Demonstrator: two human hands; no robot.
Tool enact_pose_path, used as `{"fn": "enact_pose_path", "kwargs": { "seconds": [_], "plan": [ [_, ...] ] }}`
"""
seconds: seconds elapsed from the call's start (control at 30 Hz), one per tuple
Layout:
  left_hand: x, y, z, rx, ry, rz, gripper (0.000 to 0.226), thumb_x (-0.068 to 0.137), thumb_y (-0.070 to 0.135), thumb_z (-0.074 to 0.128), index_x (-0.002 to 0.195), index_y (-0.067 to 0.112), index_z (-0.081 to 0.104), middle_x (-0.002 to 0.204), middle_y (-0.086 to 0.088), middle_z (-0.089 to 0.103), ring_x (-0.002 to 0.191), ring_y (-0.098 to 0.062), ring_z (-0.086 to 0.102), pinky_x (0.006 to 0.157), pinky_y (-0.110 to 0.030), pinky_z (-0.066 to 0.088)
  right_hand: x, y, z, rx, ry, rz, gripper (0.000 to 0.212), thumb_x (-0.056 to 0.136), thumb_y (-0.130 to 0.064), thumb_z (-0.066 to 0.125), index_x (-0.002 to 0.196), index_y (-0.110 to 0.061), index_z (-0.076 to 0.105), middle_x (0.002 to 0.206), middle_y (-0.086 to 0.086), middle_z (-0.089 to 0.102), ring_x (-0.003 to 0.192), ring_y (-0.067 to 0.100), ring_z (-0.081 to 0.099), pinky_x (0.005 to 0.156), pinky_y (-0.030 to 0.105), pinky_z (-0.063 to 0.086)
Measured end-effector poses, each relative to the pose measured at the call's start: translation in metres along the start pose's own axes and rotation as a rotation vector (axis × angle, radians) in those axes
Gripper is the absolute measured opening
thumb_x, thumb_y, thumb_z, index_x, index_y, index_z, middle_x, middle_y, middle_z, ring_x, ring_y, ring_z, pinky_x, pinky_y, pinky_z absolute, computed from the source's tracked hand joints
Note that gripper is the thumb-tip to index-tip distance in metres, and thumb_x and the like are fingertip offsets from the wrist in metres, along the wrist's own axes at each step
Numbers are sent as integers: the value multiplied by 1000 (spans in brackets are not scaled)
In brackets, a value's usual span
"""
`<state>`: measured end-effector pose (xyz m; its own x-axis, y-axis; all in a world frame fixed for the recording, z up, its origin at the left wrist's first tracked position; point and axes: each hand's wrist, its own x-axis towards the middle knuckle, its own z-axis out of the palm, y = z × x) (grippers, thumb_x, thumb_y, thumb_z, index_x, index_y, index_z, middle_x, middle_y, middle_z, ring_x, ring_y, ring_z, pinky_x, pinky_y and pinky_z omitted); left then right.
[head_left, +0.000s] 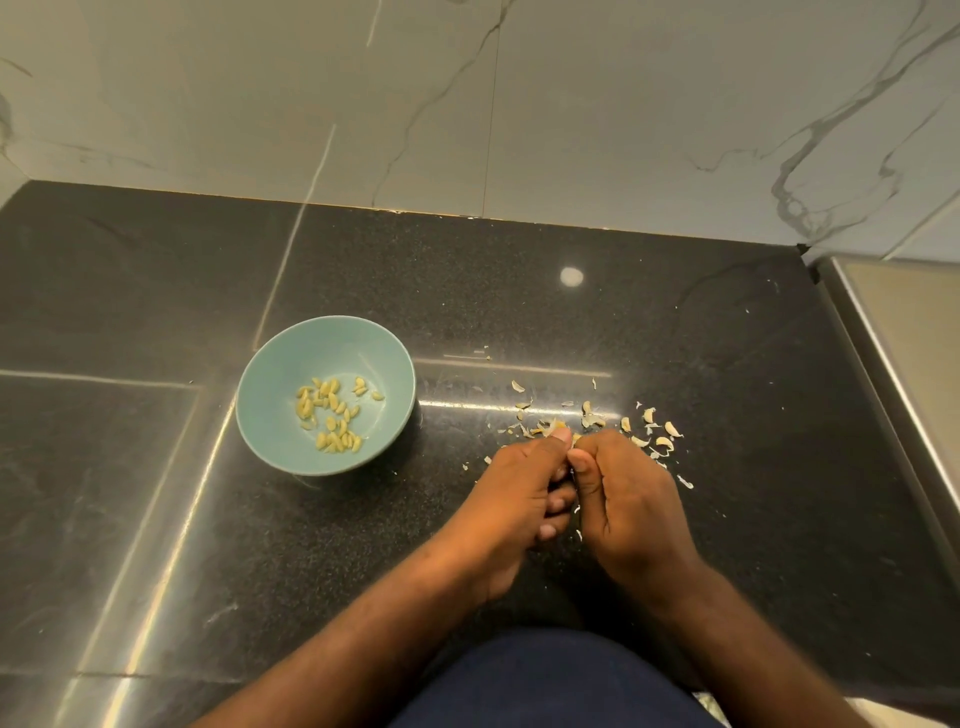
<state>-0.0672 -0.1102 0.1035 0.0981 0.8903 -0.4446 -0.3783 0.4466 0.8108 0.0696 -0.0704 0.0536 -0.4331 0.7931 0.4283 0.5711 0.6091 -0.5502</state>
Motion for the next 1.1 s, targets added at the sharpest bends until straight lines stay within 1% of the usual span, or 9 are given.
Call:
{"fn": "enact_pose_path", "kwargs": {
  "seconds": [0.07, 0.13, 0.23, 0.33, 0.43, 0.57, 0.8, 1.0, 1.1],
  "plan": [
    [5, -3, 3, 13, 18, 22, 44, 106, 37, 40, 66, 18, 43, 52, 5, 36, 41, -4, 29, 39, -16, 26, 1, -3, 1, 58, 6, 99, 39, 107, -40, 32, 84, -19, 54, 72, -10, 52, 60, 8, 49, 55, 20, 41],
    [11, -10, 2, 220, 86, 169, 43, 107, 35, 39, 68, 18, 48, 53, 9, 42, 45, -5, 37, 45, -19, 33, 3, -11, 2, 160, 8, 223, 34, 104, -39, 35, 79, -21, 48, 64, -10, 50, 57, 10, 50, 54, 14, 37],
    [18, -19, -5, 676, 190, 471, 44, 105, 43, 34, 79, 16, 57, 65, 8, 57, 59, -12, 54, 57, -32, 46, 7, -29, 1, 468, -22, 450, 38, 105, -33, 41, 79, -10, 56, 65, 6, 56, 57, 21, 49, 51, 28, 45],
    [25, -21, -17, 1050, 225, 575, 49, 96, 56, 20, 82, 19, 50, 65, 8, 53, 58, -19, 55, 56, -36, 45, 16, -44, -8, 785, -105, 812, 43, 108, -31, 38, 72, -11, 51, 53, 4, 44, 46, 19, 39, 39, 28, 35],
    [31, -25, -30, 1236, 283, 758, 44, 100, 48, 29, 81, 17, 53, 64, 6, 52, 49, -16, 47, 48, -27, 37, 19, -45, -13, 872, -188, 982, 43, 106, -36, 39, 68, -17, 46, 50, -1, 40, 42, 12, 37, 39, 24, 28],
    [36, -34, -41, 1247, 327, 897, 26, 100, 39, 41, 85, 20, 51, 66, 5, 58, 46, -13, 48, 45, -21, 36, 21, -41, -12, 959, -241, 1063, 42, 104, -39, 47, 67, -18, 47, 50, -1, 39, 41, 13, 37, 37, 22, 27],
    [27, -42, -52, 961, 261, 680, 29, 93, 34, 44, 95, 16, 66, 80, 4, 65, 67, -13, 59, 61, -38, 53, 23, -32, -2, 997, -225, 927, 31, 100, -25, 55, 95, 4, 65, 74, 11, 62, 64, 18, 58, 52, 24, 48],
    [26, -48, -64, 858, 331, 628, 11, 93, 20, 64, 96, 15, 73, 81, 12, 68, 72, 0, 60, 68, -22, 50, 23, -20, 10, 894, -237, 931, 23, 100, -20, 56, 96, 1, 65, 78, 8, 68, 70, 18, 64, 57, 27, 50],
    [26, -52, -72, 786, 368, 558, 7, 95, 18, 65, 96, 17, 72, 77, 20, 63, 69, 2, 59, 67, -18, 48, 30, -13, 8, 938, -141, 988, 15, 102, -11, 53, 94, -5, 64, 85, 13, 68, 77, 23, 66, 64, 30, 53]
  ]
}}
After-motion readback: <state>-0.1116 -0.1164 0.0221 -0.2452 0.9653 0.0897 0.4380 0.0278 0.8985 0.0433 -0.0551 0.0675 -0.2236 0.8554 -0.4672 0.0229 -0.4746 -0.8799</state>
